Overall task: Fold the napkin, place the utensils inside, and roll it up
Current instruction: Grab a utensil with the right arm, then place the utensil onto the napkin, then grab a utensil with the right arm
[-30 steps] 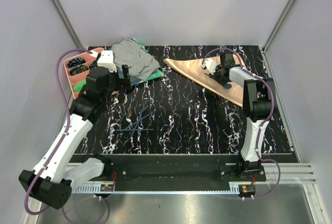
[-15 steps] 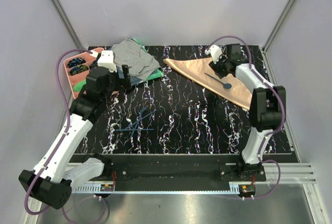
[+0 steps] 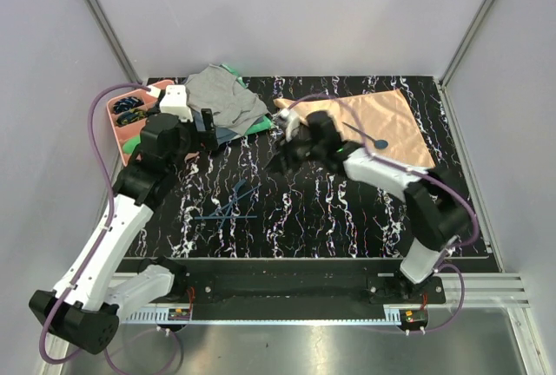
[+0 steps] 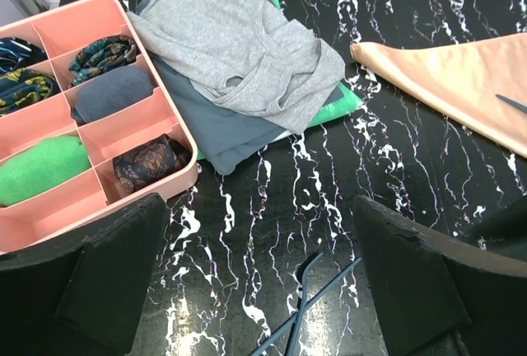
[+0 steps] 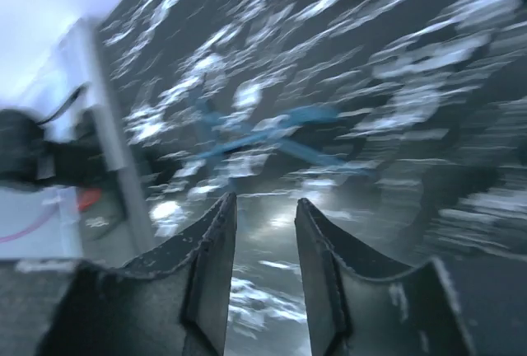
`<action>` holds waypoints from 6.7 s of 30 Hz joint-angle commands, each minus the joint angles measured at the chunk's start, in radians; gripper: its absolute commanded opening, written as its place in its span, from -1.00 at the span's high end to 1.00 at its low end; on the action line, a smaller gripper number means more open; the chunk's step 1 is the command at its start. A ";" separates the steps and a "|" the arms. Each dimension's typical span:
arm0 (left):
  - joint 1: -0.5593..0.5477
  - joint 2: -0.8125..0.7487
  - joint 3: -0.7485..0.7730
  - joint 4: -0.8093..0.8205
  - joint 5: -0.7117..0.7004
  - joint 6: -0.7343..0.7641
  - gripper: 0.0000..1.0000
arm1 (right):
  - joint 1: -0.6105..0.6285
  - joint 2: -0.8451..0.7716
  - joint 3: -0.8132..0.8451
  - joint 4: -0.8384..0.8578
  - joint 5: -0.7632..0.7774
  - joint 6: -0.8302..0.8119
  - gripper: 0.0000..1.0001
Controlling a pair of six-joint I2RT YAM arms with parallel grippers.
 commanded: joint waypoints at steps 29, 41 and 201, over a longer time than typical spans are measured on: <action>0.008 -0.095 0.000 0.065 0.003 -0.007 -0.97 | 0.491 0.293 0.162 -0.082 0.470 0.204 -0.02; 0.008 -0.087 0.000 0.067 0.000 -0.007 -0.97 | 0.518 0.313 0.154 -0.079 0.421 0.018 -0.01; 0.012 0.014 -0.002 0.056 0.067 -0.022 -0.97 | 0.521 0.404 0.343 -0.145 0.599 -0.089 0.17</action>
